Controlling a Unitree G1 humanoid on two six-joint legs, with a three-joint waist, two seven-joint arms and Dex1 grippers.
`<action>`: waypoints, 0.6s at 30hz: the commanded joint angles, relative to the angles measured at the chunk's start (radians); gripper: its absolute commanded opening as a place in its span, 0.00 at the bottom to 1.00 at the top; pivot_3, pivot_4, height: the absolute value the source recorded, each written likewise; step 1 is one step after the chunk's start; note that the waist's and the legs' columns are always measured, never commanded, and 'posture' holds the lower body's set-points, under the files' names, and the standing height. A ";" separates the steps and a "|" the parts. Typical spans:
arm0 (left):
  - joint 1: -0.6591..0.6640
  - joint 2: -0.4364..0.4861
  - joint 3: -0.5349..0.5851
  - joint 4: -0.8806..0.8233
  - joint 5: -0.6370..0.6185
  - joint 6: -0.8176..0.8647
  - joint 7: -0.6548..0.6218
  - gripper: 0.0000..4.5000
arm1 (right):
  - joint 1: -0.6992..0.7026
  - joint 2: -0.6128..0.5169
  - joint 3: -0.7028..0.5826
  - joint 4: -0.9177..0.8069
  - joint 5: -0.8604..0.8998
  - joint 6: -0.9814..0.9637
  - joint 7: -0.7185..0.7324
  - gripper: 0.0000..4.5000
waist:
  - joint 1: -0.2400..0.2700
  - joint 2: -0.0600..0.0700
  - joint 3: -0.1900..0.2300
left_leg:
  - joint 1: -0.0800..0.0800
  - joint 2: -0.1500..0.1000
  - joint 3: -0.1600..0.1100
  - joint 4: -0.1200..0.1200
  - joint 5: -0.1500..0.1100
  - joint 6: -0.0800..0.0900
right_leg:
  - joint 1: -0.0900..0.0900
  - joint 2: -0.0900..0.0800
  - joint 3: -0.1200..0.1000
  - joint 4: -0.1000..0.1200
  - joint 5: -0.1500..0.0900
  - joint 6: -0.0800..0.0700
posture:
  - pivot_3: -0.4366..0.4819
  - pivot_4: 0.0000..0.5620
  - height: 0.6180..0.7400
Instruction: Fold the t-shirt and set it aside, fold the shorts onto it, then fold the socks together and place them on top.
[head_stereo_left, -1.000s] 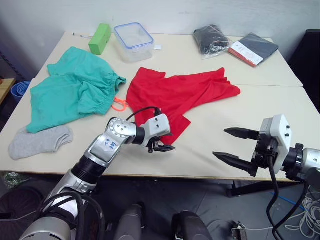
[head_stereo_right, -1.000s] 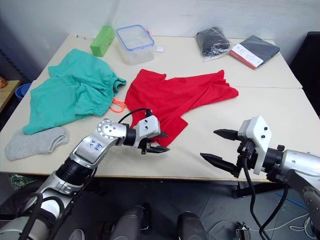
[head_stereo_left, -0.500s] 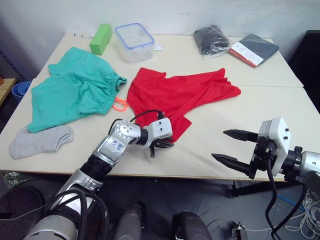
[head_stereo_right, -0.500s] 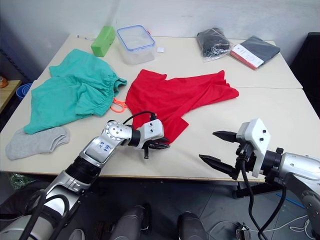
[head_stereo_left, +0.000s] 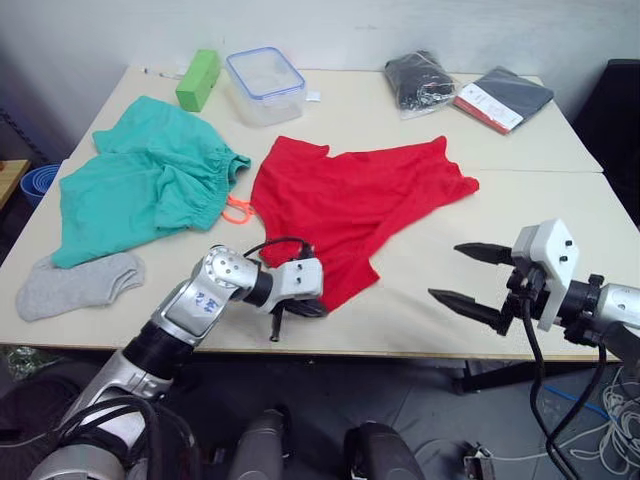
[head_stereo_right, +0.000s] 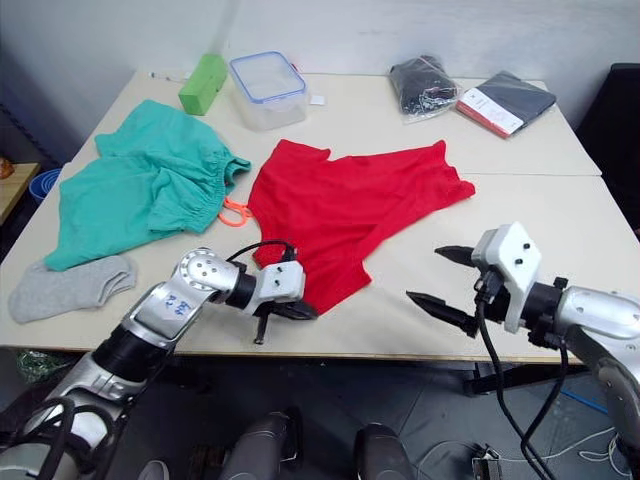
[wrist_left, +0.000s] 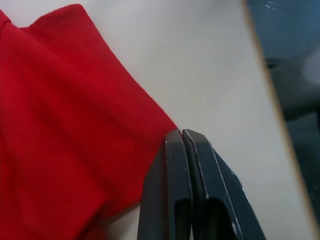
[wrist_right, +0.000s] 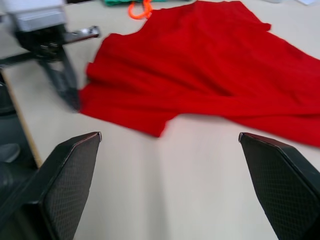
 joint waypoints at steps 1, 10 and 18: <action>0.016 0.011 -0.008 0.002 0.030 -0.008 0.002 0.01 | -0.042 -0.003 0.010 0.041 -0.038 -0.034 -0.006 1.00 | 0.003 0.000 0.000 | 0.000 0.000 0.000 0.000 0.000 0.000 | 0.000 0.000 0.000 0.000 0.000 0.000 | 0.48 0.27 1.00; 0.138 0.213 0.064 -0.067 -0.010 -0.096 -0.127 0.01 | -0.134 -0.059 0.115 0.160 -0.191 -0.076 0.022 1.00 | -0.024 0.001 -0.001 | 0.000 0.001 0.001 -0.001 0.000 0.000 | -0.001 0.001 0.000 0.001 0.000 0.000 | 0.48 0.27 1.00; 0.265 0.375 0.147 -0.051 -0.028 -0.189 -0.190 0.01 | -0.313 -0.124 0.275 0.361 -0.376 -0.187 0.112 1.00 | -0.033 0.004 -0.002 | 0.003 0.002 0.003 -0.004 0.001 -0.002 | -0.003 0.001 0.003 0.003 -0.002 -0.003 | 0.48 0.27 1.00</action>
